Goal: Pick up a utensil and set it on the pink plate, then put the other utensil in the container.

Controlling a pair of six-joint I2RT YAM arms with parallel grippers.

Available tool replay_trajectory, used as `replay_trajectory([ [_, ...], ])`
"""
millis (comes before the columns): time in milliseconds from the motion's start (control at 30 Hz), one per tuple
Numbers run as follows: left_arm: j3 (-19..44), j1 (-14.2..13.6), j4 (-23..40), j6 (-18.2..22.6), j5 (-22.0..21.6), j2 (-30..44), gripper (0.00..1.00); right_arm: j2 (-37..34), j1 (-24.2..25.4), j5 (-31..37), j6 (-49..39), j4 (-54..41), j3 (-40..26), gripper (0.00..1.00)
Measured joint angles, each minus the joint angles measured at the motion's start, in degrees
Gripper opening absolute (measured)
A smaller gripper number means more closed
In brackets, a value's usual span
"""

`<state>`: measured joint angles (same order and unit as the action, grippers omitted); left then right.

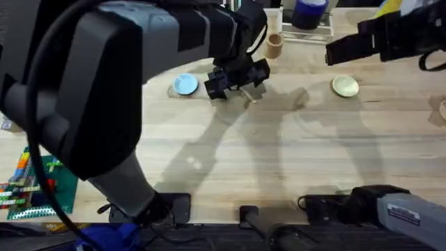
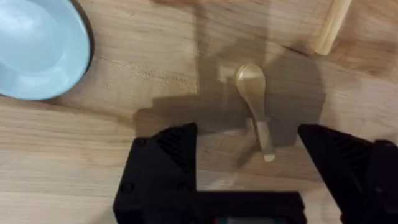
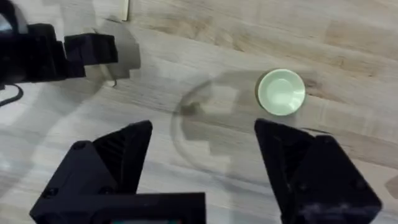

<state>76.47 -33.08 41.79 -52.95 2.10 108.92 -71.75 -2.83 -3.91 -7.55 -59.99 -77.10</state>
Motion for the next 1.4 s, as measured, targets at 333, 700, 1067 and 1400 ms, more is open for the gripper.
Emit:
replay_trajectory([
  [333, 2.23, 1.55, 4.82, -1.41, 2.83, 1.06, 0.999, 0.0, 0.0, 0.0, 0.01, 0.01, 0.0, 0.997],
  [700, 9.66, 1.84, 11.23, -4.07, 2.16, 2.25, 0.999, 0.0, 0.0, -0.01, 0.02, 0.04, 0.0, 0.997],
  [1067, 10.69, 1.44, 12.06, -5.6, 2.68, 7.44, 0.999, 0.0, 0.0, -0.01, 0.01, 0.07, 0.0, 0.997],
  [1400, 10.71, 1.53, 13.74, -5.8, 1.21, 7.69, 0.701, 0.0, 0.0, -0.01, 0.01, 0.09, 0.0, 0.997],
])
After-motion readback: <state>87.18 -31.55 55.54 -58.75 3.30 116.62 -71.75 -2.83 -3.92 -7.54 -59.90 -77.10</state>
